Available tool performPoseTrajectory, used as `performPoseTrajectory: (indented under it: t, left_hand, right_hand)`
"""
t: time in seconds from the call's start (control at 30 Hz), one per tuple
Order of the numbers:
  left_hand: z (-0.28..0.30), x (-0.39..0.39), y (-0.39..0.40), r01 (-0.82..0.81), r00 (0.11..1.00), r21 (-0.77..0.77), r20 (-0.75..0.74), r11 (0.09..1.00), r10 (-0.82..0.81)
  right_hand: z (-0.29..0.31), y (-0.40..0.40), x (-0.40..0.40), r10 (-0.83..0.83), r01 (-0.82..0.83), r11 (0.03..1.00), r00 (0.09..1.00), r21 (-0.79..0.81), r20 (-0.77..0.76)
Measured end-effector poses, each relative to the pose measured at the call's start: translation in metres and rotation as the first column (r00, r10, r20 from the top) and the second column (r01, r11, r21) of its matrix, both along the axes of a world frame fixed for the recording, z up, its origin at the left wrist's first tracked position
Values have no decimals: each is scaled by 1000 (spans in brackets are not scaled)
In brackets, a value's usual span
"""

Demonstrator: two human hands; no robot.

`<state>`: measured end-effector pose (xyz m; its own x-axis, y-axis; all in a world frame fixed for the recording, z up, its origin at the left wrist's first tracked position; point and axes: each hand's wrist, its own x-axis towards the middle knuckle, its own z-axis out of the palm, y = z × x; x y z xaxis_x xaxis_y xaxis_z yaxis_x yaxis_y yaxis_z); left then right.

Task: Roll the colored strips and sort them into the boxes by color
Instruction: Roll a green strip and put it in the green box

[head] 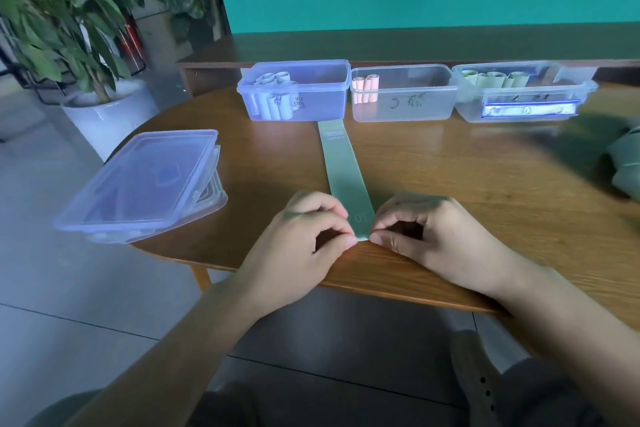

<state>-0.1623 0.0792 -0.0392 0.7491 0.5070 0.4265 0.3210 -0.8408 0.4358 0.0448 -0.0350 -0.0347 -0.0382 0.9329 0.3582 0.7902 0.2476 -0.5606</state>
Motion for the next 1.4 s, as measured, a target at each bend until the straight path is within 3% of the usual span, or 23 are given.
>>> performPoseTrajectory:
  t: [0.33, 0.6, 0.77, 1.03, 1.17, 1.4]
  left_hand:
    - [4, 6, 3, -43, 998, -129, -40, 991, 38]
    - [7, 8, 7, -66, 992, -168, -113, 984, 47]
    - [8, 7, 8, 40, 999, -184, -18, 982, -44]
    - [4, 5, 8, 62, 998, -19, -30, 998, -63]
    - [5, 4, 5, 50, 998, -35, -40, 998, -52]
    - [8, 9, 8, 22, 999, -36, -34, 999, -23]
  right_hand:
    - [1, 6, -1, -69, 63, 996, 994, -65, -90]
    - [8, 17, -1, -248, 202, 948, 953, -244, -176]
    - [9, 17, -2, -139, 74, 969, 952, -236, -272]
    - [3, 13, -1, -9, -9, 988, 993, -156, -116]
    - [2, 10, 0, 7, -9, 994, 1000, -110, -24]
    - [2, 12, 0, -66, 61, 994, 996, -94, -56]
